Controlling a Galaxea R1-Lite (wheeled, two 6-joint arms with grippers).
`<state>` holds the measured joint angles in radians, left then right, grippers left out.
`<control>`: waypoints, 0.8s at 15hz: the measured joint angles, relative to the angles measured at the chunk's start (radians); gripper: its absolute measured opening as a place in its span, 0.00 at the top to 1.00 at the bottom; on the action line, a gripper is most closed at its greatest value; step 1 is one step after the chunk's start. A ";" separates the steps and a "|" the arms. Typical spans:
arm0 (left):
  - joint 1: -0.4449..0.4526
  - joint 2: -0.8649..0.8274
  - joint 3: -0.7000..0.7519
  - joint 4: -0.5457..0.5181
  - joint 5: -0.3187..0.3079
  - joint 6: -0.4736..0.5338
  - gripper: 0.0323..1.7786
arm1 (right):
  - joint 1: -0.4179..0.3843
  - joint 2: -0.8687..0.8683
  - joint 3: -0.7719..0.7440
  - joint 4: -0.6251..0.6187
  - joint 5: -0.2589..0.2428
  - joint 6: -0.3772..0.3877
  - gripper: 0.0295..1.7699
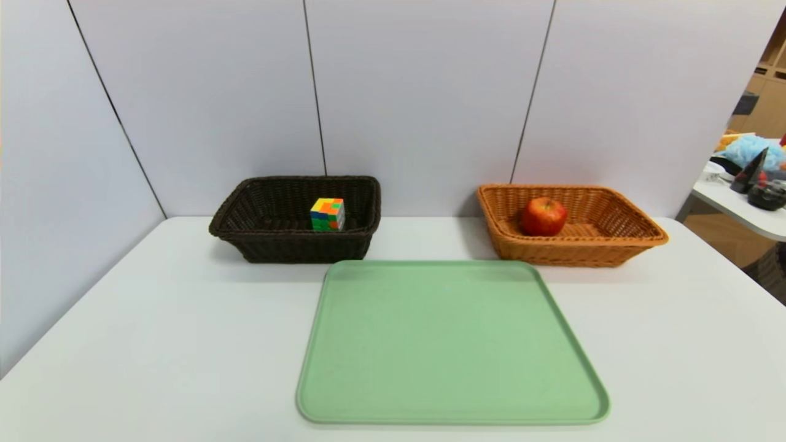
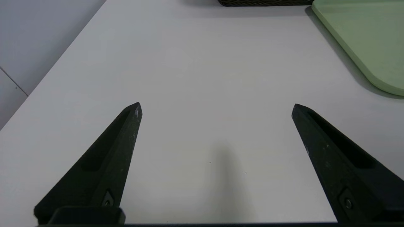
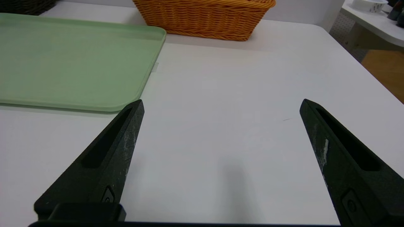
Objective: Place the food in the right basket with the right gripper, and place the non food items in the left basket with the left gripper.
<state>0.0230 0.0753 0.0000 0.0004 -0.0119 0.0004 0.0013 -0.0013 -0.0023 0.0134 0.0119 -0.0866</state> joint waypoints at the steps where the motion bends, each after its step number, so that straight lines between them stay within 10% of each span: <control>1: 0.000 -0.011 0.000 0.000 0.000 -0.005 0.05 | 0.000 0.000 0.000 0.000 0.000 0.001 0.04; 12: -0.003 -0.072 0.000 0.000 0.000 -0.032 0.05 | 0.000 0.000 0.002 -0.006 -0.006 0.029 0.04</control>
<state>0.0196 0.0036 0.0000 0.0000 -0.0119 -0.0317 0.0013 -0.0013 -0.0004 0.0077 0.0062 -0.0581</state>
